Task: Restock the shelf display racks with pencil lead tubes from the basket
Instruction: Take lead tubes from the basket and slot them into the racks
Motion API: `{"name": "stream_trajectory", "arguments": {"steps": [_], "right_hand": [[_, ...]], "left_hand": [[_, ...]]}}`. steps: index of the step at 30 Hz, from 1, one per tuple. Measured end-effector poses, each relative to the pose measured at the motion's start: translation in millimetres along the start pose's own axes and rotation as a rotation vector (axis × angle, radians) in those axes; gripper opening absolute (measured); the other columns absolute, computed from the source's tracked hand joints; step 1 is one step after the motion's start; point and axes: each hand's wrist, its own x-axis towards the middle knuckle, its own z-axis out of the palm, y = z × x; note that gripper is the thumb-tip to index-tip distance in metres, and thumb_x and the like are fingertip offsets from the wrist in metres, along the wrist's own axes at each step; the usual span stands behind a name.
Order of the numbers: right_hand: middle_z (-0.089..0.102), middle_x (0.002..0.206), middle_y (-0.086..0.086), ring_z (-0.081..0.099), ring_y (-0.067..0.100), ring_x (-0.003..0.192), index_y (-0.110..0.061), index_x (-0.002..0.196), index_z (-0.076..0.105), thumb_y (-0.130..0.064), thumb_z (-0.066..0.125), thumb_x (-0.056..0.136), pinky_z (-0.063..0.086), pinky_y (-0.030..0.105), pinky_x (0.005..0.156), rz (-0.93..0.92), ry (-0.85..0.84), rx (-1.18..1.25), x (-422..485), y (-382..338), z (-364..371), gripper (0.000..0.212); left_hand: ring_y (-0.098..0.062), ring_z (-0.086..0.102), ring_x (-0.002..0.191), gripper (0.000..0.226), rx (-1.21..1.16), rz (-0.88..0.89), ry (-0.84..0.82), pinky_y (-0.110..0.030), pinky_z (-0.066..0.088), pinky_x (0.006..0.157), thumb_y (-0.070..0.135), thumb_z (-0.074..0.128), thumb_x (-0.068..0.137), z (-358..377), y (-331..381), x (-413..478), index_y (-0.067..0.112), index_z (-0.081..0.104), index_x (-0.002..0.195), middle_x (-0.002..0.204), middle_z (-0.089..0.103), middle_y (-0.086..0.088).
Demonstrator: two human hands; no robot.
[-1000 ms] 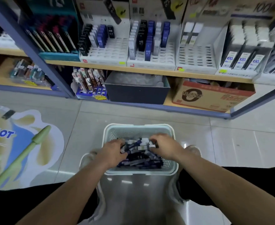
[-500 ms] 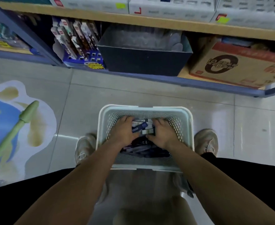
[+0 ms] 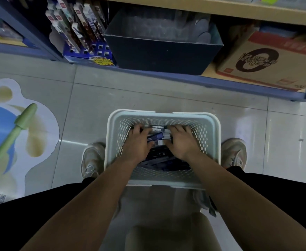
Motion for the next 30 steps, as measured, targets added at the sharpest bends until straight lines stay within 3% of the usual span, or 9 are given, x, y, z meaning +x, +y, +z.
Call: {"name": "stream_trajectory", "arguments": {"steps": [5, 9, 13, 16, 21, 25, 30], "right_hand": [[0.035, 0.14, 0.012, 0.026, 0.036, 0.131, -0.021, 0.148, 0.037, -0.056, 0.05, 0.093, 0.028, 0.047, 0.113, 0.037, -0.092, 0.018, -1.0, -2.0, 1.7, 0.067], [0.044, 0.139, 0.012, 0.032, 0.032, 0.131, -0.015, 0.142, 0.045, -0.055, 0.058, 0.091, 0.031, 0.039, 0.11, 0.016, -0.117, 0.064, 0.1, -1.4, -0.8, 0.067], [0.052, 0.137, 0.01, 0.04, 0.031, 0.129, -0.025, 0.139, 0.049, -0.061, 0.063, 0.083, 0.034, 0.038, 0.108, 0.019, -0.186, 0.098, 2.3, -2.1, -2.2, 0.068], [0.052, 0.137, 0.012, 0.041, 0.031, 0.13, -0.028, 0.137, 0.053, -0.068, 0.062, 0.079, 0.033, 0.039, 0.109, 0.023, -0.226, 0.127, 3.5, -2.7, -1.3, 0.071], [0.052, 0.132, 0.012, 0.041, 0.026, 0.129, -0.016, 0.136, 0.053, -0.048, 0.081, 0.076, 0.039, 0.029, 0.104, 0.046, -0.232, 0.234, -1.4, 1.8, -6.4, 0.073], [0.054, 0.132, 0.008, 0.051, 0.023, 0.12, -0.016, 0.131, 0.056, -0.038, 0.089, 0.067, 0.043, 0.025, 0.095, 0.119, -0.2, 0.307, -0.4, 5.5, -5.7, 0.075], [0.061, 0.12, 0.004, 0.059, 0.019, 0.109, -0.016, 0.119, 0.061, -0.026, 0.095, 0.059, 0.049, 0.026, 0.092, 0.142, -0.164, 0.419, 1.1, 5.5, -0.9, 0.069]], "left_hand": [[-0.03, 0.043, 0.13, 0.064, -0.019, 0.013, -0.061, -0.042, 0.037, 0.11, 0.04, 0.069, 0.09, -5.0, -0.7, 3.6, 0.021, 0.044, 0.146, 0.145, 0.041, -0.006], [-0.031, 0.036, 0.133, 0.077, 0.045, -0.029, -0.138, -0.042, 0.035, 0.111, 0.053, 0.062, 0.092, -3.1, -0.3, 4.7, 0.024, 0.029, 0.155, 0.148, 0.035, -0.007], [-0.029, 0.037, 0.129, 0.068, 0.078, -0.02, -0.204, -0.041, 0.034, 0.112, 0.058, 0.059, 0.091, -4.1, -1.9, 4.8, 0.025, 0.04, 0.148, 0.139, 0.033, -0.007], [-0.025, 0.042, 0.13, 0.064, 0.102, 0.025, -0.205, -0.041, 0.032, 0.111, 0.055, 0.06, 0.092, -7.3, -0.7, 3.5, 0.024, 0.041, 0.145, 0.147, 0.034, 0.0], [-0.023, 0.047, 0.129, 0.066, 0.029, 0.021, -0.252, -0.044, 0.04, 0.107, 0.053, 0.066, 0.088, -17.6, 2.6, 6.0, 0.027, 0.042, 0.144, 0.144, 0.046, 0.0], [-0.025, 0.038, 0.138, 0.079, 0.044, 0.012, -0.365, -0.047, 0.031, 0.114, 0.065, 0.066, 0.083, -19.7, 4.3, 8.5, 0.038, 0.034, 0.149, 0.151, 0.04, 0.002], [-0.022, 0.046, 0.13, 0.081, 0.117, 0.011, -0.41, -0.045, 0.032, 0.111, 0.065, 0.07, 0.079, -14.8, 6.7, 10.9, 0.029, 0.042, 0.146, 0.143, 0.047, 0.003]]}}
